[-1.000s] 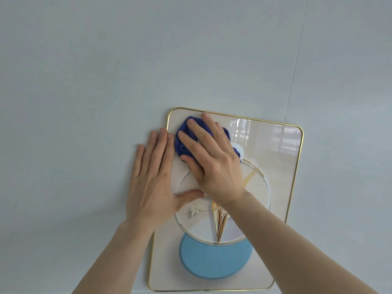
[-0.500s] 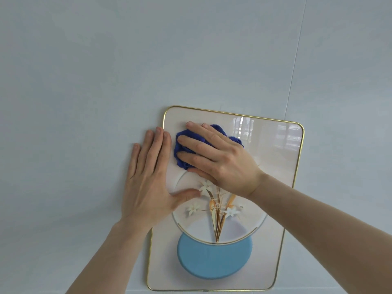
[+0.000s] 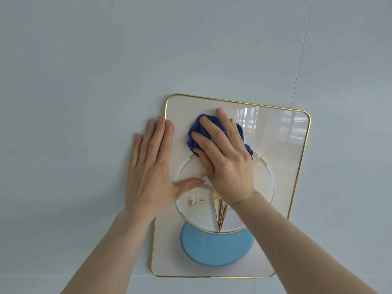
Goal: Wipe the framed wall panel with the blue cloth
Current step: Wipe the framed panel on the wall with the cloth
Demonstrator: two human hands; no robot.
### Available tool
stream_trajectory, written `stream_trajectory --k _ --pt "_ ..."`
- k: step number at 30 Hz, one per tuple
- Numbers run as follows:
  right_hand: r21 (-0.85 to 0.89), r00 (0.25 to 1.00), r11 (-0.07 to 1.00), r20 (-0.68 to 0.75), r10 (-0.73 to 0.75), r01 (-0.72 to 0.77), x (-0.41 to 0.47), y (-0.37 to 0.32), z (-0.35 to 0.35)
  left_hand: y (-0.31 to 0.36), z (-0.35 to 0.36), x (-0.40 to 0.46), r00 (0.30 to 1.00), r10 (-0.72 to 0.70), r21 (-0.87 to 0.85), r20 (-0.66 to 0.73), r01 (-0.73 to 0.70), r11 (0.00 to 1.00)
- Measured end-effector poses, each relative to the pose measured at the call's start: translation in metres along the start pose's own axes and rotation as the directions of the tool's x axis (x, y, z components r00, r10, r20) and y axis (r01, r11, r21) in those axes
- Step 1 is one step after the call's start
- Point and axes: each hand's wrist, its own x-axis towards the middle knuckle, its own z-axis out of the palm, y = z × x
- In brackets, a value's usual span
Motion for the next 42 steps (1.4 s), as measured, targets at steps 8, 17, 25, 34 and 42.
stream_trajectory --k 8,17,25,34,42 --pt "-0.008 0.997 0.998 0.049 -0.059 0.060 -0.004 0.005 -0.005 0.004 -0.004 -0.001 1.000 -0.006 0.005 0.011 0.006 1.000" --pt "-0.058 0.967 0.985 0.211 -0.144 0.160 -0.016 0.004 -0.027 0.014 -0.031 -0.001 0.987 -0.025 0.008 0.157 0.024 1.000" --pt "-0.192 0.865 0.963 0.496 -0.072 0.190 -0.019 -0.023 -0.076 0.025 -0.073 -0.010 0.968 -0.060 -0.101 0.244 0.087 0.991" --pt "-0.003 0.537 0.632 0.522 0.662 -0.775 -0.036 -0.041 -0.127 0.057 -0.099 -0.034 0.942 -0.004 -0.366 0.336 0.134 0.921" --pt "0.227 0.280 0.166 0.717 0.638 -0.960 -0.035 -0.043 -0.162 0.097 -0.100 -0.051 0.781 0.034 -0.549 0.624 0.408 0.729"
